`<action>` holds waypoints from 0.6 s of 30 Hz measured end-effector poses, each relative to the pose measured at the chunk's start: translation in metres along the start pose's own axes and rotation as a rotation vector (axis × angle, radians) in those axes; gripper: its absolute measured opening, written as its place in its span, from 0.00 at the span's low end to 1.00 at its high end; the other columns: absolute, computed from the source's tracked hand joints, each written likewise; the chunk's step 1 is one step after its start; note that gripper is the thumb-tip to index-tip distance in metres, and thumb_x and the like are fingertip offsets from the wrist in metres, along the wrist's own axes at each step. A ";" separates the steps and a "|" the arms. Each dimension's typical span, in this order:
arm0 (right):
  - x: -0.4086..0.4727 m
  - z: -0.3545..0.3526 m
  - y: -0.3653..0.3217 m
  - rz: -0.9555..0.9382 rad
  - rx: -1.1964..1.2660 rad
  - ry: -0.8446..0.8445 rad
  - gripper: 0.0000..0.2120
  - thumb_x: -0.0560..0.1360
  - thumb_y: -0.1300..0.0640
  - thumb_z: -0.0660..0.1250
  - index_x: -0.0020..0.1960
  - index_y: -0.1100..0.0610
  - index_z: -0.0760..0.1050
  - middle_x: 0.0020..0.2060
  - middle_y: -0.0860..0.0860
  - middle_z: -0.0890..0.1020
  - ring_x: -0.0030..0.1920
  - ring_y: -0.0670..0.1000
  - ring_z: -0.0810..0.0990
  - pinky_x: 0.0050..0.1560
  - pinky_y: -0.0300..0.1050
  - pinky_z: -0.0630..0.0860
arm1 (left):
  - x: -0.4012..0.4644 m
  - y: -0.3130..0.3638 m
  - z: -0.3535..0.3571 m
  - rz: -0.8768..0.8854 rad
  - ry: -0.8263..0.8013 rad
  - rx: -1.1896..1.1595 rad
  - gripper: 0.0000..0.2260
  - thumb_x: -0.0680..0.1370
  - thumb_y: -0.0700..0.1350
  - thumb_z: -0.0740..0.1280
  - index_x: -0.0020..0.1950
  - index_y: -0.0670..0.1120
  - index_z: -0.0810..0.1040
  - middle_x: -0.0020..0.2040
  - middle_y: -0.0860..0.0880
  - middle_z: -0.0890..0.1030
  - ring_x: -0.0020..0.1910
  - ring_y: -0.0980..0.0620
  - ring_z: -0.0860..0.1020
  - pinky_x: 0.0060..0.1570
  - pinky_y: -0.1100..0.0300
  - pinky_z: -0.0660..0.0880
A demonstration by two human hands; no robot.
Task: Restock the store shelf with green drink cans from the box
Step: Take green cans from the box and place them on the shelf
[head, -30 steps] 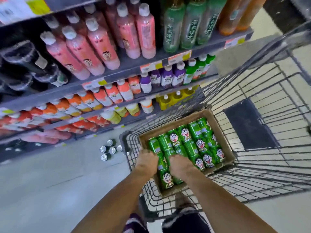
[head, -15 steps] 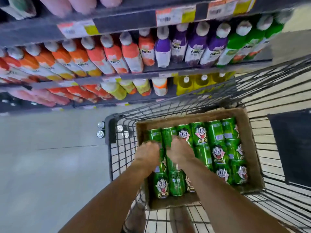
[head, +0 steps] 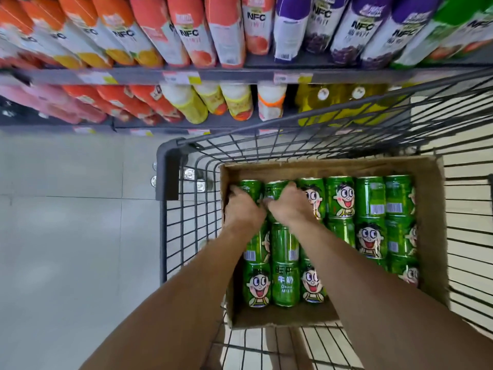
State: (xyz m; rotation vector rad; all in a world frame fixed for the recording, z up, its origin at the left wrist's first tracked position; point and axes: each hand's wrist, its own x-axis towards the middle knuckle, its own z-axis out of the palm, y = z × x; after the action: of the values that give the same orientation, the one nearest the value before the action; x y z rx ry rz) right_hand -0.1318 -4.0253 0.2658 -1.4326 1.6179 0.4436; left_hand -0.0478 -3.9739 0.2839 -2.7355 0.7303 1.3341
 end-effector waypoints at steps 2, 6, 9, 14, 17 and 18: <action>0.005 0.001 0.000 0.027 0.035 -0.018 0.34 0.73 0.46 0.73 0.70 0.62 0.64 0.64 0.60 0.75 0.64 0.61 0.75 0.61 0.53 0.74 | 0.001 0.000 0.002 0.024 0.006 -0.017 0.39 0.77 0.52 0.67 0.78 0.40 0.47 0.70 0.38 0.68 0.68 0.38 0.69 0.65 0.49 0.67; 0.006 -0.004 0.001 0.045 0.056 0.000 0.36 0.71 0.46 0.76 0.70 0.62 0.65 0.64 0.60 0.76 0.65 0.61 0.75 0.63 0.53 0.73 | -0.001 0.001 0.000 0.054 0.033 -0.003 0.41 0.77 0.51 0.69 0.79 0.44 0.45 0.68 0.38 0.70 0.66 0.38 0.72 0.64 0.48 0.68; -0.008 -0.009 0.002 -0.003 0.096 0.058 0.34 0.71 0.48 0.76 0.68 0.61 0.66 0.62 0.59 0.77 0.63 0.61 0.76 0.59 0.51 0.75 | -0.008 0.002 -0.004 0.066 0.076 -0.019 0.39 0.75 0.51 0.70 0.77 0.44 0.51 0.64 0.38 0.73 0.62 0.37 0.74 0.61 0.48 0.71; -0.044 -0.028 0.001 -0.045 0.126 0.116 0.38 0.68 0.43 0.77 0.70 0.58 0.65 0.56 0.58 0.80 0.49 0.61 0.83 0.51 0.55 0.81 | -0.040 0.000 -0.023 0.094 0.105 -0.111 0.39 0.72 0.51 0.74 0.74 0.40 0.56 0.65 0.39 0.73 0.62 0.40 0.74 0.61 0.52 0.72; -0.078 -0.047 -0.005 -0.060 0.136 0.117 0.41 0.68 0.43 0.77 0.73 0.57 0.63 0.55 0.58 0.81 0.50 0.60 0.83 0.50 0.53 0.81 | -0.067 -0.002 -0.042 0.106 0.112 -0.119 0.33 0.70 0.52 0.75 0.68 0.41 0.66 0.61 0.41 0.75 0.58 0.42 0.76 0.58 0.53 0.74; -0.090 -0.053 -0.007 -0.069 0.137 0.116 0.42 0.68 0.42 0.77 0.74 0.57 0.62 0.56 0.59 0.80 0.54 0.60 0.82 0.52 0.53 0.80 | -0.077 -0.003 -0.049 0.109 0.109 -0.129 0.31 0.70 0.52 0.75 0.66 0.41 0.67 0.60 0.41 0.76 0.57 0.42 0.77 0.57 0.54 0.75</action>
State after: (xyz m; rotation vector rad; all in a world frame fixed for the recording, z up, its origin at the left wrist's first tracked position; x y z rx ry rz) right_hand -0.1525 -4.0138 0.3681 -1.4276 1.6523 0.2093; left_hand -0.0507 -3.9506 0.3718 -2.9292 0.8400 1.3034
